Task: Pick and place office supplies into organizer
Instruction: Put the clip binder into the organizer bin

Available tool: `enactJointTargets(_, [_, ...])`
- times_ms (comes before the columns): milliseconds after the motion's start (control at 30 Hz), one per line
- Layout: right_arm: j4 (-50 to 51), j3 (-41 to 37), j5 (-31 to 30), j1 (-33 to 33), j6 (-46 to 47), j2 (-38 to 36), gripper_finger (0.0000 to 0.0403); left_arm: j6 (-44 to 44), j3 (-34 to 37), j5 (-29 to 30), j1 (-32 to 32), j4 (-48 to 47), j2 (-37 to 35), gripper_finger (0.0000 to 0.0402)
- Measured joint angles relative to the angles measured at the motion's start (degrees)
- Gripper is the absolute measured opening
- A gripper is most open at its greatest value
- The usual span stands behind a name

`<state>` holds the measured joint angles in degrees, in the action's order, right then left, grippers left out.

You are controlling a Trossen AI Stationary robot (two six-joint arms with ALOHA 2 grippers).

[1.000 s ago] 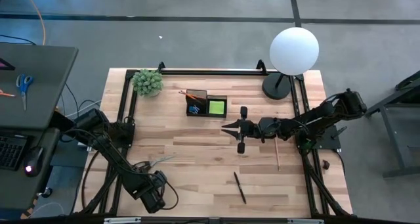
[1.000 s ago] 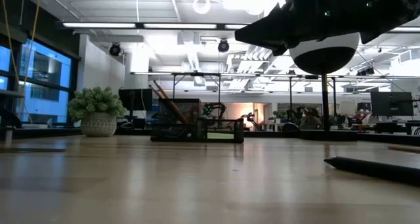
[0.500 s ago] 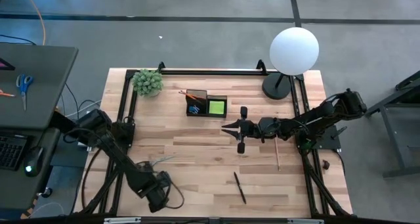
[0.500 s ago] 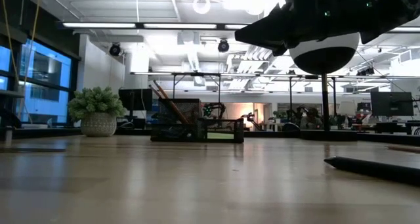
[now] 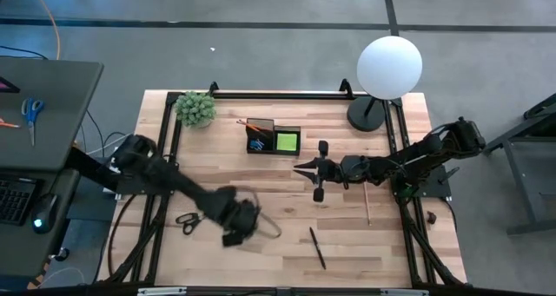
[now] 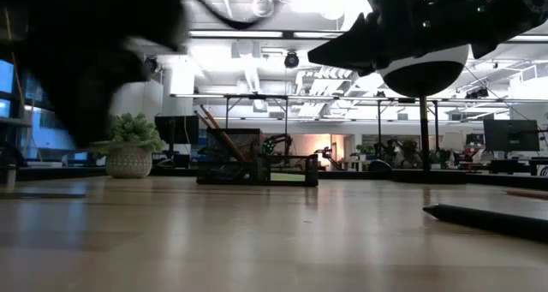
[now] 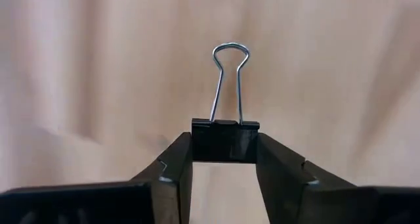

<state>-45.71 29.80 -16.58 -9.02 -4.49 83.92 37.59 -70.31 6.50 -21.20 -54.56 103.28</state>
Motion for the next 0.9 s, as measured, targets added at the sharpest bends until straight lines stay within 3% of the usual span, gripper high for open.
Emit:
enactJointTargets(100, [0.51,0.00,0.00,0.00,0.00,0.00,0.0040,-8.33,-2.51,2.90,5.80,-1.74,-0.01,0.0109])
enactJointTargets(300, [1.21,0.00,0.00,0.00,-0.24,0.00,0.0035,-22.69,-6.26,10.44,17.86,-5.56,-0.08,0.0149])
enactJointTargets(467, [2.46,0.00,-0.15,0.00,-0.46,0.00,0.0036,-31.89,-6.96,15.04,27.63,-3.52,-0.09,0.0138])
enactJointTargets(700, [3.55,0.00,0.01,-0.02,-0.48,0.00,0.0030,-35.92,-6.96,16.40,37.61,1.29,-0.09,0.0118])
enactJointTargets(900, [3.80,0.00,0.02,-0.02,-0.47,0.00,0.0035,-34.41,-6.96,13.71,40.85,3.37,-0.09,0.0186])
